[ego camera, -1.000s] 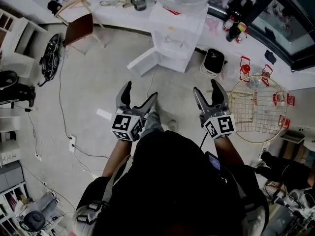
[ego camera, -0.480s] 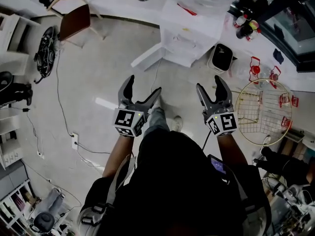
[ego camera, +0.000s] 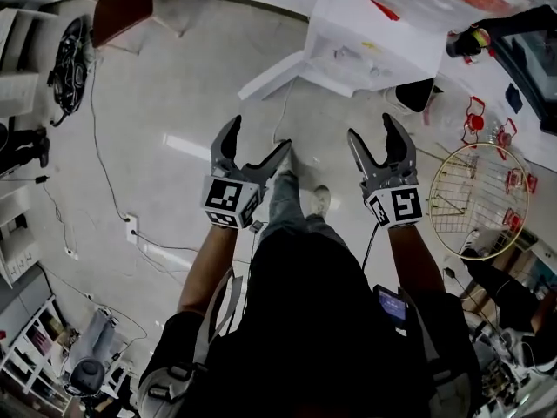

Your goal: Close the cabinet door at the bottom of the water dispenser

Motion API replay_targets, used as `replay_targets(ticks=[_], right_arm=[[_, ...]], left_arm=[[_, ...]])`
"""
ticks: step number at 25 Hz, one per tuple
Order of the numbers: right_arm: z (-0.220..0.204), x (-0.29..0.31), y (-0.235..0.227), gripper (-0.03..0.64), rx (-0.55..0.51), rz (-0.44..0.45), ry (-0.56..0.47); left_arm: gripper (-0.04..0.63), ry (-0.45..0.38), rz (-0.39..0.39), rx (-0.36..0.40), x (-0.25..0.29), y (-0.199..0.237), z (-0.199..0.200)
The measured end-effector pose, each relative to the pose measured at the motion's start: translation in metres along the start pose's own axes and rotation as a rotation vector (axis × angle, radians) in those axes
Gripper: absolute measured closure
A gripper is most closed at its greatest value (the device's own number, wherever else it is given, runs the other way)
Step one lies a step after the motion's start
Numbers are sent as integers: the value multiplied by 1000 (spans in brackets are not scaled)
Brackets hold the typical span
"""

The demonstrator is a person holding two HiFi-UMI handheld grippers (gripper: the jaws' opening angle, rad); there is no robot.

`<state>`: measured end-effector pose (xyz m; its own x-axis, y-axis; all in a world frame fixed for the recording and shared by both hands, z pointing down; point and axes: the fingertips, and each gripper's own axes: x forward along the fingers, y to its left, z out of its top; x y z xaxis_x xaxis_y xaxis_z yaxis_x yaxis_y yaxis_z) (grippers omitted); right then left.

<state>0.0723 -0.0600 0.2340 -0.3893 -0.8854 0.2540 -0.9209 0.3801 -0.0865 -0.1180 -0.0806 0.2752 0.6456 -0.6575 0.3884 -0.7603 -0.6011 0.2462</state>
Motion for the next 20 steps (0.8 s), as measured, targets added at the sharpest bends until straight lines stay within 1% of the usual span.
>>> replay_targets(ticks=[6, 11, 13, 16, 20], right_arm=[[-45, 43, 9, 311, 5, 26, 70], [-98, 68, 15, 314, 38, 43, 142], [-123, 81, 19, 314, 10, 64, 175], [-156, 111, 36, 316, -72, 121, 218], [-198, 140, 42, 316, -94, 157, 253]], left_arm=[[132, 68, 14, -51, 24, 40, -48], [132, 117, 38, -61, 41, 76, -97], [133, 138, 51, -59, 48, 92, -119], [133, 178, 64, -45, 62, 118, -150], [133, 214, 67, -34, 78, 144, -188]])
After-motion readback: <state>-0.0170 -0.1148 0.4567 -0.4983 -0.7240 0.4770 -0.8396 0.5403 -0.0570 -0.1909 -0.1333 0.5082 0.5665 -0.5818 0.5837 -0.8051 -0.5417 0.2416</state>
